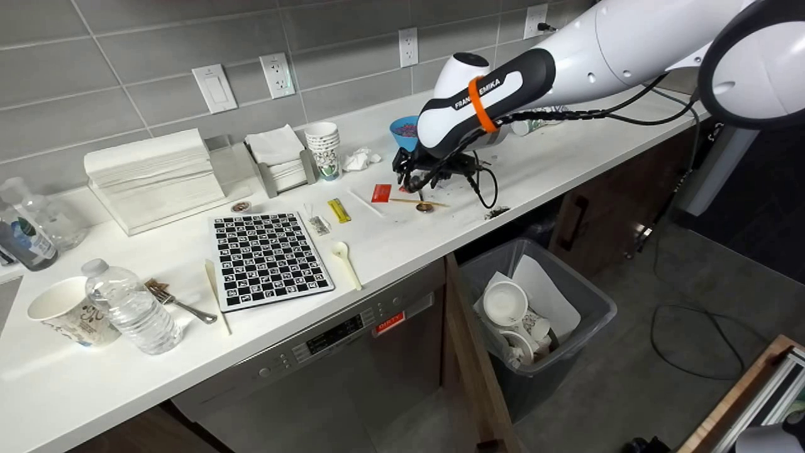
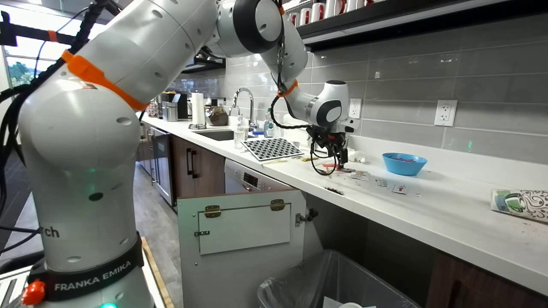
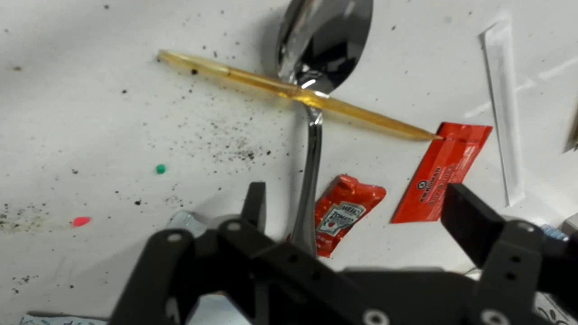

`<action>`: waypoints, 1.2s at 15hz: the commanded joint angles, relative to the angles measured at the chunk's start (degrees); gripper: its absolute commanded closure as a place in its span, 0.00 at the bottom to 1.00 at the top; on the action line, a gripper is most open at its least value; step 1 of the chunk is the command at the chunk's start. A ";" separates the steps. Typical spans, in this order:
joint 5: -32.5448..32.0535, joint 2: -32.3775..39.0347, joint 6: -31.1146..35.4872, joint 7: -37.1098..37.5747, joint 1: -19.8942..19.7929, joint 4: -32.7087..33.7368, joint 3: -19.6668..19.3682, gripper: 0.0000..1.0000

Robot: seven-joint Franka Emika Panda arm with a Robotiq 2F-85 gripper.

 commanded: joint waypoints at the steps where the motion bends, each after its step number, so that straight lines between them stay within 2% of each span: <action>1: -1.45 1.10 -0.83 -4.32 0.26 1.16 0.91 0.00; 3: -1.27 1.37 -1.05 -9.12 -0.82 1.46 2.80 0.00; 5: -0.85 0.42 -0.19 -6.91 0.20 0.32 1.67 0.00; 9: -0.95 0.43 -0.19 -8.63 0.02 0.54 2.01 0.00; 10: -2.78 0.26 -2.92 -12.84 -0.03 0.56 2.87 0.00; 14: -7.75 -0.62 -6.01 -19.02 1.68 -0.91 2.97 0.00; 18: -14.70 -0.92 -3.43 -23.46 3.93 -1.75 1.99 0.00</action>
